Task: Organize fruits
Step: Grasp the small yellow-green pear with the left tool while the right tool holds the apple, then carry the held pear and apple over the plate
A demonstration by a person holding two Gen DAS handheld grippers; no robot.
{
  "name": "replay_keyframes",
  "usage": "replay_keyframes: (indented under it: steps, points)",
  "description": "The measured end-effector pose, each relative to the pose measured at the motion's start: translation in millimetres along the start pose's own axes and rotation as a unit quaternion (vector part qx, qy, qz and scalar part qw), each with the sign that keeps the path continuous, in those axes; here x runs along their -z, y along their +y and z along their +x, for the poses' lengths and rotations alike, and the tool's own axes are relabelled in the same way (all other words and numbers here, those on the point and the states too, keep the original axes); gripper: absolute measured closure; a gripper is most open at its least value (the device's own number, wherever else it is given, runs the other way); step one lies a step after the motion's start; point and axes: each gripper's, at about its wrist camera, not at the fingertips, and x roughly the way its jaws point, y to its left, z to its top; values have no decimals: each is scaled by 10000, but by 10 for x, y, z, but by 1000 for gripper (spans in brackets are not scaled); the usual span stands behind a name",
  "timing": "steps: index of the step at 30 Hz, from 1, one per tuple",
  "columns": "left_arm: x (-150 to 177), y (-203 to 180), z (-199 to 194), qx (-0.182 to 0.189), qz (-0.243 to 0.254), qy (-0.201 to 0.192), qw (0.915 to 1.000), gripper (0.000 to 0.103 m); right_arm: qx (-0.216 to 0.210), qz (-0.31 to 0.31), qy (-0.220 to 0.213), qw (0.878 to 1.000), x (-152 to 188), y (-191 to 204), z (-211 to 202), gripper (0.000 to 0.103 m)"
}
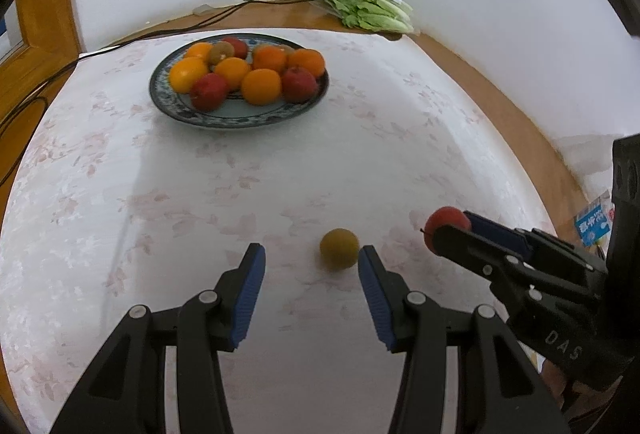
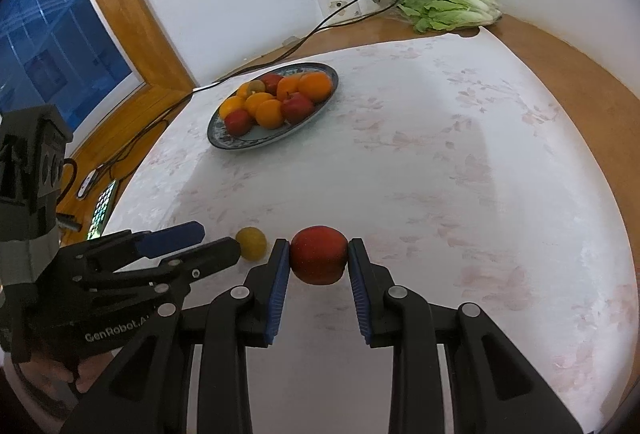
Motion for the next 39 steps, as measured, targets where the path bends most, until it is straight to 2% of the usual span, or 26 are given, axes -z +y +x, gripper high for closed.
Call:
replay_keyframes:
  steps: [4,15,22,29,39]
  points:
    - [10,-57,54,36,28,-43,10000,57,-7,47,-9,10000,14,-40,-15,72]
    - [15,-126,169,120,85,-14,9999,78,-33,64,12,10000,32,-62,5,72]
    - [19,-128,148,224,126,-60,9997,78,-35,60,13,10000,35,-67,8,72]
    - [-45,-57,39,154,45,-186,9997,78,-107,9,1,9999,20,-14,10,72]
    - [-258,168,-158,62,-173,-411,9990,78,-250,-223,-70,9994,-186,188,-41,72]
